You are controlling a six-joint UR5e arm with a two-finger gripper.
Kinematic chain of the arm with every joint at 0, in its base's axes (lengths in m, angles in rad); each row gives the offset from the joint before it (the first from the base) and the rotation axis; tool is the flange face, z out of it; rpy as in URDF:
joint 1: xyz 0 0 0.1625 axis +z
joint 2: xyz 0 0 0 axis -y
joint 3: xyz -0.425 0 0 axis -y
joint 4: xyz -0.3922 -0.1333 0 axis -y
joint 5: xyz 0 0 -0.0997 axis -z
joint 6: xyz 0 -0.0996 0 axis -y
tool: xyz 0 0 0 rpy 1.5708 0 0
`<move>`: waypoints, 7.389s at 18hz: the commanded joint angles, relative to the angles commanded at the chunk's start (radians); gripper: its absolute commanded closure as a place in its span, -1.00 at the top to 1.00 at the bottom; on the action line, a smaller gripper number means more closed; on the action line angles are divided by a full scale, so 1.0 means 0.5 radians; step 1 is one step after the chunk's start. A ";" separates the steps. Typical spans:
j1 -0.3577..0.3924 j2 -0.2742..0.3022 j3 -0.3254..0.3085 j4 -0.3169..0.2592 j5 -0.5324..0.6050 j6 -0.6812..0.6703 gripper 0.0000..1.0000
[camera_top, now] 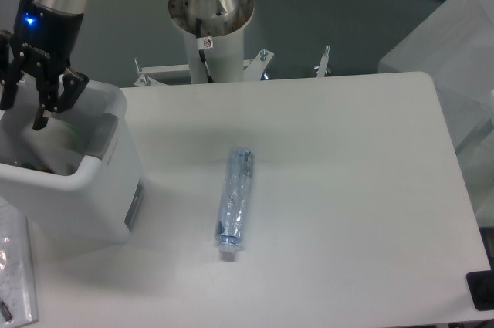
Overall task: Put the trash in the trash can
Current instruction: 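Move the gripper back over the water bottle and lower it, then close the gripper on the bottle's cap end and lift it, then carry the bottle over the white bin and drop it inside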
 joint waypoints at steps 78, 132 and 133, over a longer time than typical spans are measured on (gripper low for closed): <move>0.525 -1.368 0.543 -0.466 0.724 0.249 -0.36; 0.307 -0.322 0.494 0.098 -1.292 0.361 -0.52; 0.307 -0.316 0.461 0.098 -1.292 0.426 -0.52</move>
